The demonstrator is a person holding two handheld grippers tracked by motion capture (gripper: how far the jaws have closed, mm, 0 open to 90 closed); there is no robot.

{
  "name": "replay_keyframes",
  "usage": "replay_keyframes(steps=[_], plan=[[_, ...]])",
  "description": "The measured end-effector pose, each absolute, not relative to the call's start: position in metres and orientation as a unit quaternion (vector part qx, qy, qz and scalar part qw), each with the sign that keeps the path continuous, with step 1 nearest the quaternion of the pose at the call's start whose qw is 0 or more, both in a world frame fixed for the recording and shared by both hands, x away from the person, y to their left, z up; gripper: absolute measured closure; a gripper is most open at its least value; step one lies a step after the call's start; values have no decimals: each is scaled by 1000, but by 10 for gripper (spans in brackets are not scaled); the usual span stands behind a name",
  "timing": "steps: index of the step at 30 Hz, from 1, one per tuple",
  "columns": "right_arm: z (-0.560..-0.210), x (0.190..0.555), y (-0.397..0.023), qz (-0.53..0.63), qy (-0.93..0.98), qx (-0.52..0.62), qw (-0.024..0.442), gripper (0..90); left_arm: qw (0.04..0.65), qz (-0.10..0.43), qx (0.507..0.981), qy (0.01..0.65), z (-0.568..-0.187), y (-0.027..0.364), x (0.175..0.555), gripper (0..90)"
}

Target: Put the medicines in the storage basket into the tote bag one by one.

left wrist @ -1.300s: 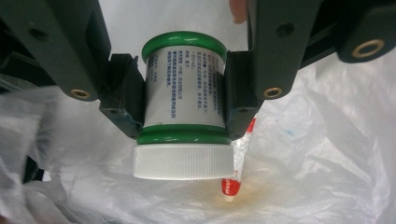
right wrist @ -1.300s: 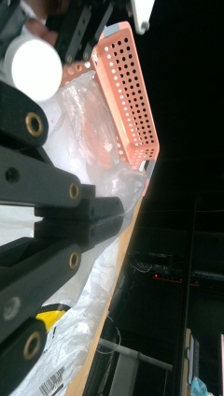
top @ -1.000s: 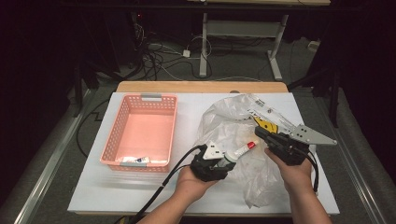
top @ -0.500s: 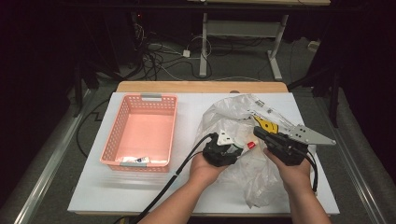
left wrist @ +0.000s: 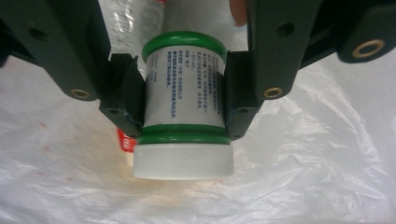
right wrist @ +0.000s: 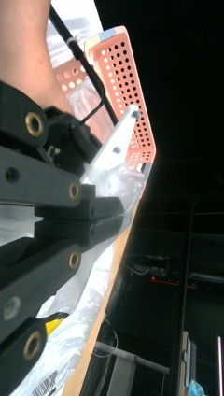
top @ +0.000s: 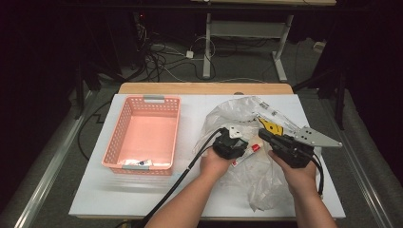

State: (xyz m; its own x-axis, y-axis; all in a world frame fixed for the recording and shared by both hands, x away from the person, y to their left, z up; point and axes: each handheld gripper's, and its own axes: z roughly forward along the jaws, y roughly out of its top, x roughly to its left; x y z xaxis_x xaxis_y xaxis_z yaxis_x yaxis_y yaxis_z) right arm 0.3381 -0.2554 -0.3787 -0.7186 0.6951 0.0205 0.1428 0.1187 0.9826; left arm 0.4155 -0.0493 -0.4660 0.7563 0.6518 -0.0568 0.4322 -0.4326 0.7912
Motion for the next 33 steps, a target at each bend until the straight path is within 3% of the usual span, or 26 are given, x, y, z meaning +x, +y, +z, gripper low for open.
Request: replay_keyframes(steps=[9,10,16,18,19,20,21,23,24,27,33], plan=[[-379,338,-256,595,711,294,232,900,425,121,834,332,-472,-53,424,540],[-379,338,-256,595,711,295,232,900,413,147,854,282,-471,-49,432,539],[-379,338,-257,596,710,296,233,900,412,112,837,341,-475,-53,424,536],[-379,338,-256,596,710,296,232,900,410,106,841,337,-473,-52,423,515],[-379,338,-256,596,709,296,231,900,399,131,862,286,-470,-47,430,492],[-379,338,-256,596,710,296,231,900,399,132,861,288,-469,-48,429,488],[-379,338,-256,596,711,296,230,900,406,111,842,337,-470,-52,422,472],[-380,339,-255,596,711,295,230,900,401,108,846,335,-468,-51,419,452],[-380,339,-255,596,711,296,229,900,394,125,863,290,-466,-48,425,444],[-380,339,-255,596,711,295,229,900,404,104,846,331,-465,-51,414,398],[-381,340,-257,598,709,298,228,900,415,97,844,325,-462,-48,397,319]])
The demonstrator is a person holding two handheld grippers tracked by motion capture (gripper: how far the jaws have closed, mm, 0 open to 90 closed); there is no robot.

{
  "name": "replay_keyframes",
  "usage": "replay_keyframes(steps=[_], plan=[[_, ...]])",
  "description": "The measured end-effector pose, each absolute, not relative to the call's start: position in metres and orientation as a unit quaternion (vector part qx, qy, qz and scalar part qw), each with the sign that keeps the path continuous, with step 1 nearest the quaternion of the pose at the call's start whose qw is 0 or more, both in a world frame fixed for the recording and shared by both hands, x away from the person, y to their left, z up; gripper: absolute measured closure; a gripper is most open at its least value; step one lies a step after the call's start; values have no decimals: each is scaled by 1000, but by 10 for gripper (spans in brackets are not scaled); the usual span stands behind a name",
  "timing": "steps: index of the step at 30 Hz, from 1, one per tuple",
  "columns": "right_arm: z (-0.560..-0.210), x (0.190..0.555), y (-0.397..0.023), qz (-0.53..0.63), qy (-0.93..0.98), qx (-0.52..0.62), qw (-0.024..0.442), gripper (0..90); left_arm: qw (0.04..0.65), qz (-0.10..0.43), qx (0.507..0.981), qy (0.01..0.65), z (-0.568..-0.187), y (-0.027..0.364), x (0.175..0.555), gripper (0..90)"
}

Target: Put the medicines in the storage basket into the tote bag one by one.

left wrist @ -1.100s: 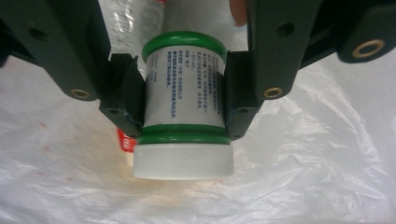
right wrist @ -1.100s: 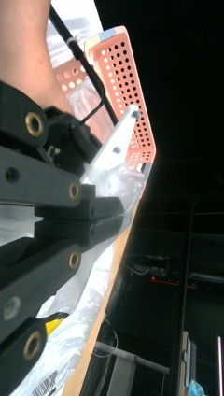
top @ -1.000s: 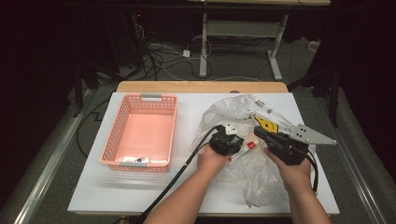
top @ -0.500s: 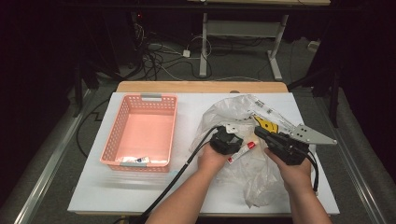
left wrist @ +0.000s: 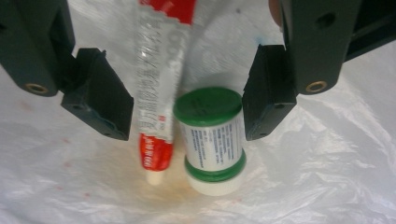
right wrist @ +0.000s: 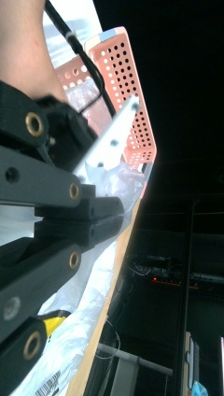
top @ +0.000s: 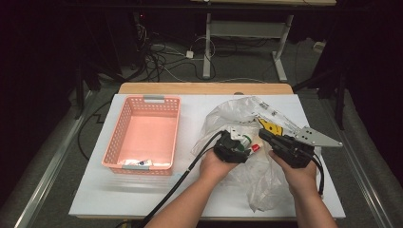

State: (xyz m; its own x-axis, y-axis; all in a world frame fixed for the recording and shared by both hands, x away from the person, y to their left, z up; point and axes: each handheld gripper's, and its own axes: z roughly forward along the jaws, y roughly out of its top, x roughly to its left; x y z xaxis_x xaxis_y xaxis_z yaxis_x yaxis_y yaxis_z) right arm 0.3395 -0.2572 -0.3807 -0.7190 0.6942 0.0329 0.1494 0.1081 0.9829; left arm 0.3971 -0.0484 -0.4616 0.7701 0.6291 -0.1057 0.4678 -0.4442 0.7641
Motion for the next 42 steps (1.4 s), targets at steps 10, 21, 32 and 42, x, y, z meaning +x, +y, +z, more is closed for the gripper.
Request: replay_keyframes(steps=[10,21,32,42], plan=[[-379,338,-259,596,709,297,231,900,437,83,846,296,-454,-38,365,160],[-379,338,-259,595,710,296,232,900,448,46,849,275,-451,-25,331,0],[-380,338,-259,594,709,301,231,900,468,50,844,259,-438,8,304,0],[-381,339,-261,592,709,304,234,900,484,53,834,258,-426,39,295,0]])
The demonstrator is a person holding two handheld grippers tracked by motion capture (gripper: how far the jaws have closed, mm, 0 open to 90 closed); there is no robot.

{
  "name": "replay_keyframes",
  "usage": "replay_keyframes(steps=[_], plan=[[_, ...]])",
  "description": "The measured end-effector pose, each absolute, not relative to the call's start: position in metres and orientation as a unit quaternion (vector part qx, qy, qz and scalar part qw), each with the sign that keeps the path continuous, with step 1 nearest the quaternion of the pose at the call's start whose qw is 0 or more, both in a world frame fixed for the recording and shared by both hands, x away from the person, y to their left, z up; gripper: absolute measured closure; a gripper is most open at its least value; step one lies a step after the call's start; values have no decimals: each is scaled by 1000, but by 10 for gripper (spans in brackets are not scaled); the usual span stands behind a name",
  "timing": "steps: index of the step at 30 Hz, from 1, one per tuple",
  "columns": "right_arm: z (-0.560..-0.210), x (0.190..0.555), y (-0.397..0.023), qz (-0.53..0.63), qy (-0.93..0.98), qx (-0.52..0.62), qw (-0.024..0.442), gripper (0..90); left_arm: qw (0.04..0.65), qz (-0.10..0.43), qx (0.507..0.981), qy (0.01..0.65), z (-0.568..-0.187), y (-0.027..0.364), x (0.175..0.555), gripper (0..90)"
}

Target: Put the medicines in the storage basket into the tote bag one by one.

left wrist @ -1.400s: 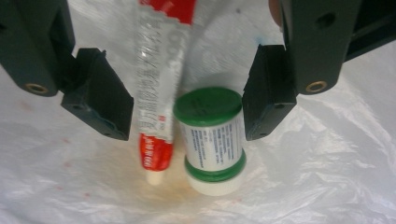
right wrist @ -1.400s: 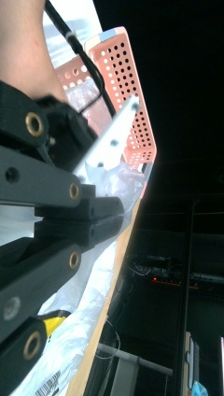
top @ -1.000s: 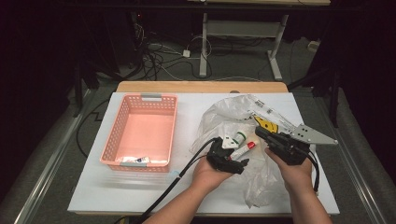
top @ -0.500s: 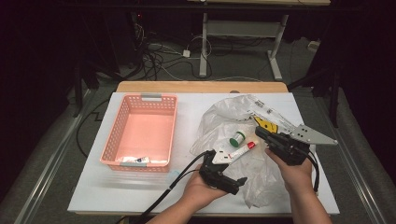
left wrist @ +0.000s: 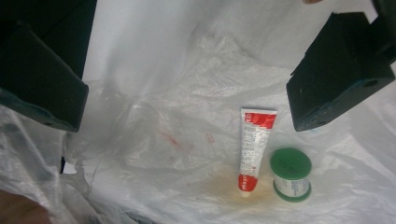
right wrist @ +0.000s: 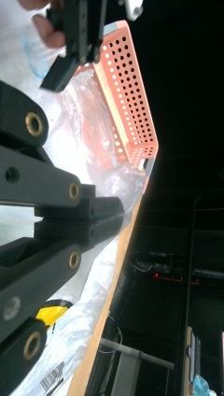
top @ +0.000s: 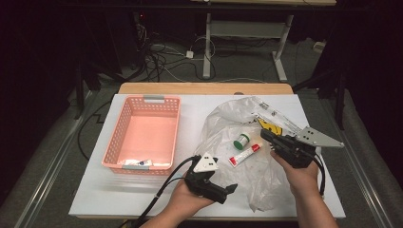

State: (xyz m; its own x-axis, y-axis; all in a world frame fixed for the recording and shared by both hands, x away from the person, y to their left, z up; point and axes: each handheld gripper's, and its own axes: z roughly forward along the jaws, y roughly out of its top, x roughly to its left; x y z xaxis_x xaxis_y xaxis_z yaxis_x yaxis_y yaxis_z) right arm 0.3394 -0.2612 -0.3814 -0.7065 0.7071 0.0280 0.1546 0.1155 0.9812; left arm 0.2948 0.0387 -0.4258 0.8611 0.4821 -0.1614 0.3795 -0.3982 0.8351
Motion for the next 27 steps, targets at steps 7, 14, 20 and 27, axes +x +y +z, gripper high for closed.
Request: replay_keyframes(steps=[7,14,20,27], plan=[[-382,340,-263,590,709,308,234,900,487,70,827,271,-416,68,289,0],[-384,340,-263,587,711,308,235,900,484,88,819,294,-417,93,291,0],[-384,340,-264,586,711,311,235,900,485,98,813,307,-417,108,291,0],[-384,341,-266,587,709,311,237,900,487,108,801,330,-416,125,295,0]])
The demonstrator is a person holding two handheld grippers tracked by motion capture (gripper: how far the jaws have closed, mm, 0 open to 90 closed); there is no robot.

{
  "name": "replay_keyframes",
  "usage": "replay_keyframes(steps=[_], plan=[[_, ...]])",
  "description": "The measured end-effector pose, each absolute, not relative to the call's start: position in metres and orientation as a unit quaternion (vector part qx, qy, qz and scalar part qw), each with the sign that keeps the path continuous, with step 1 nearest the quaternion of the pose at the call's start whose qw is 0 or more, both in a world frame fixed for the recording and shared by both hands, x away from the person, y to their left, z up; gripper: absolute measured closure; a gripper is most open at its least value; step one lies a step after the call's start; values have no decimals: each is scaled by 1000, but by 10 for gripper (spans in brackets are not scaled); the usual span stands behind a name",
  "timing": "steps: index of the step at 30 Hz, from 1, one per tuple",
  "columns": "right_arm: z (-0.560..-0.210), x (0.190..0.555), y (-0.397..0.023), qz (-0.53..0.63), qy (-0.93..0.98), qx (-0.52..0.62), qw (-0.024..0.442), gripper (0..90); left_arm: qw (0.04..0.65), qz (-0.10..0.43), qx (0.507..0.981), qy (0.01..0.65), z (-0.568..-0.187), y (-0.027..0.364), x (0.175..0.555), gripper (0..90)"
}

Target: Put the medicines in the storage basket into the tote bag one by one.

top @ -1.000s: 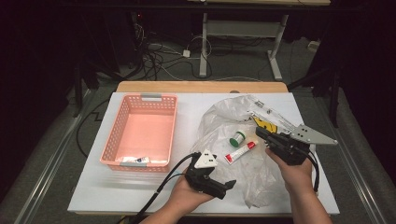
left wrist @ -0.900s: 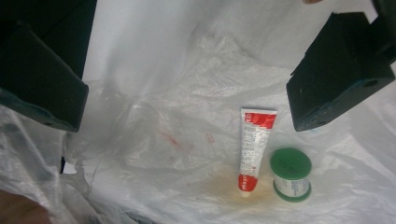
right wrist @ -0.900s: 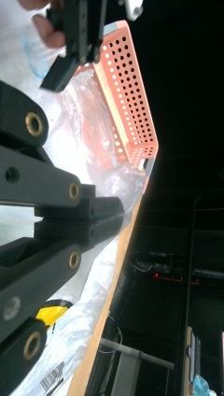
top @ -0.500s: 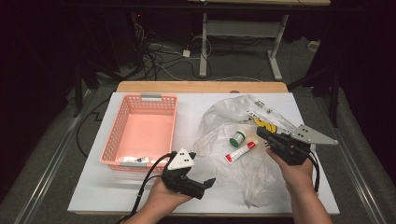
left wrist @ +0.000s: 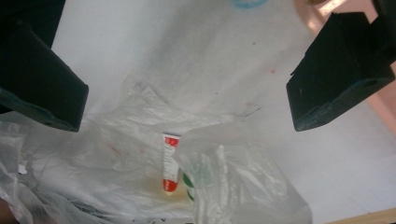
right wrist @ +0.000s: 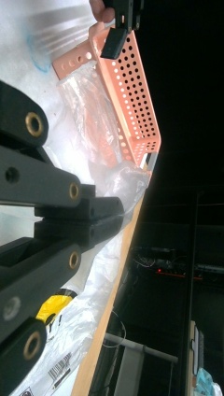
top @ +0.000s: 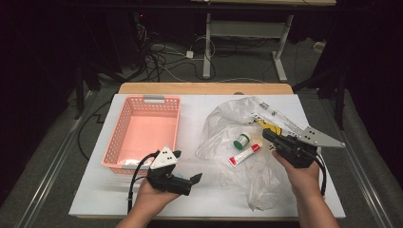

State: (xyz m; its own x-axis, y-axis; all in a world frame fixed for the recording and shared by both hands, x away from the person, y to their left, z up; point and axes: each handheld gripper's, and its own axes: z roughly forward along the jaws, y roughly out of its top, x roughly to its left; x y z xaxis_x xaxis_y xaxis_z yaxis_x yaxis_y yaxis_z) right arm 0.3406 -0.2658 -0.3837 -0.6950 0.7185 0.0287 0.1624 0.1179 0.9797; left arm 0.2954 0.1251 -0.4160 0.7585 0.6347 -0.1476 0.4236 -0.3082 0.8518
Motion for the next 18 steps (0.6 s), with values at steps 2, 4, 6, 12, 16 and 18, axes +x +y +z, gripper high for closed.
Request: replay_keyframes(steps=[2,4,6,12,16,18], plan=[[-383,340,-266,587,709,312,236,900,488,110,797,338,-415,130,297,0],[-383,340,-266,590,707,310,238,900,487,113,794,346,-415,135,300,0],[-382,340,-267,590,706,310,239,900,480,123,794,353,-415,140,302,0],[-381,339,-268,590,706,312,238,900,464,148,787,379,-415,158,309,0],[-382,340,-268,590,705,312,239,900,452,160,782,398,-416,172,314,0],[-382,340,-268,590,705,312,240,900,446,163,780,406,-417,178,316,0]])
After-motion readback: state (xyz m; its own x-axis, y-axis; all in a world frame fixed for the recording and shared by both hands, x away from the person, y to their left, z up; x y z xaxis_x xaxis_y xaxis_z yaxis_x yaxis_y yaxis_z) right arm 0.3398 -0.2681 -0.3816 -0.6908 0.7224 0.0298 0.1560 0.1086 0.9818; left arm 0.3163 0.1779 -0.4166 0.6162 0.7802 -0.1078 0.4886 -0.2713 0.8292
